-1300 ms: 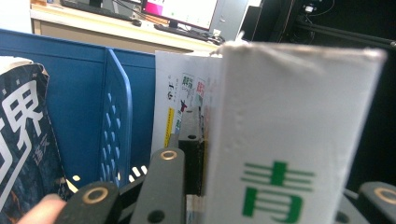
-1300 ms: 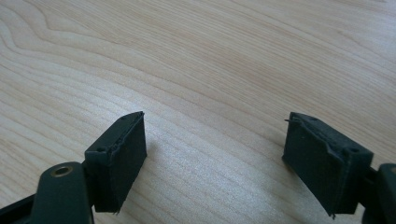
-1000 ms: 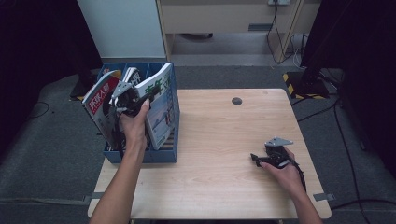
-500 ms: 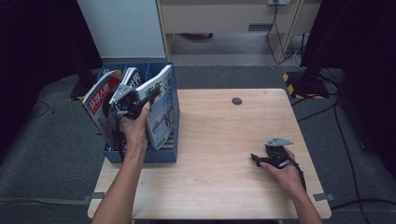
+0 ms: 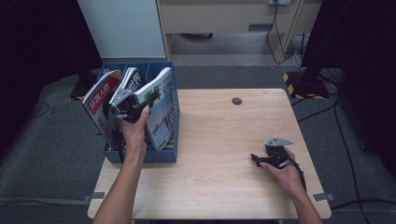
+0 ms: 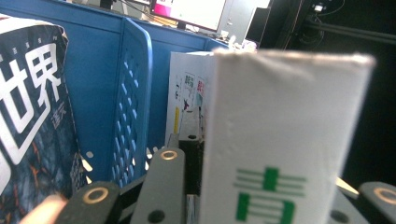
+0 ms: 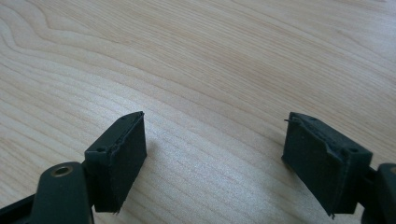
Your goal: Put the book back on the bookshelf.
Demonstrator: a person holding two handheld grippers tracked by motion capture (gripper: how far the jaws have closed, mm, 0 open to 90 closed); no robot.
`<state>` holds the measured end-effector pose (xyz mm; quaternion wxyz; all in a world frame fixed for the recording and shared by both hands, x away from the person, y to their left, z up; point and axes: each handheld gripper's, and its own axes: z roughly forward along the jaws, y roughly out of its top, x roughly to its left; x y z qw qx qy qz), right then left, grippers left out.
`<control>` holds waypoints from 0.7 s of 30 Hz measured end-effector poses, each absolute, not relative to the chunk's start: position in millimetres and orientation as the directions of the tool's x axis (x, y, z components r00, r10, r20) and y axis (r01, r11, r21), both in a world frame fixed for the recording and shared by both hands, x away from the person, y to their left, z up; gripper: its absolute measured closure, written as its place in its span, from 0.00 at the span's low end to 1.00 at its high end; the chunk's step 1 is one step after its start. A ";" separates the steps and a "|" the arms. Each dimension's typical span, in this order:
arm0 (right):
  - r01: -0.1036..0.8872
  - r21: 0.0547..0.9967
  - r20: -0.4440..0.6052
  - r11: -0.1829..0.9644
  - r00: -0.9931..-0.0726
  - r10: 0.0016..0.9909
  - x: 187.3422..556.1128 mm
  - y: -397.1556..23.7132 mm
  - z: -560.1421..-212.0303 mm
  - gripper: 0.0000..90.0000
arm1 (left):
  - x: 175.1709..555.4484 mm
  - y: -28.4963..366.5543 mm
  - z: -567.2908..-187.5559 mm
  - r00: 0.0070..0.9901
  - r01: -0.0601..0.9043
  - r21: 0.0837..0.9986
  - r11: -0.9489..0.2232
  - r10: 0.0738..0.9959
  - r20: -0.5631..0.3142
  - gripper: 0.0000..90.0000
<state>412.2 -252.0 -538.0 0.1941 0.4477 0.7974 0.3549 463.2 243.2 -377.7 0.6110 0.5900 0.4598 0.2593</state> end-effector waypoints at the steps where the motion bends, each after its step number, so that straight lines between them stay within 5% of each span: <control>1: 0.576 0.740 0.008 0.347 -0.524 0.852 412.2 -252.0 -537.9 0.24 | 462.2 243.2 -377.4 0.442 0.228 0.960 0.164 0.861 -0.252 0.81; 21: 0.576 0.740 0.008 0.347 -0.524 0.852 412.3 -252.0 -537.9 0.24 | 440.2 258.1 -391.4 0.398 0.233 0.951 0.206 0.871 -0.286 0.80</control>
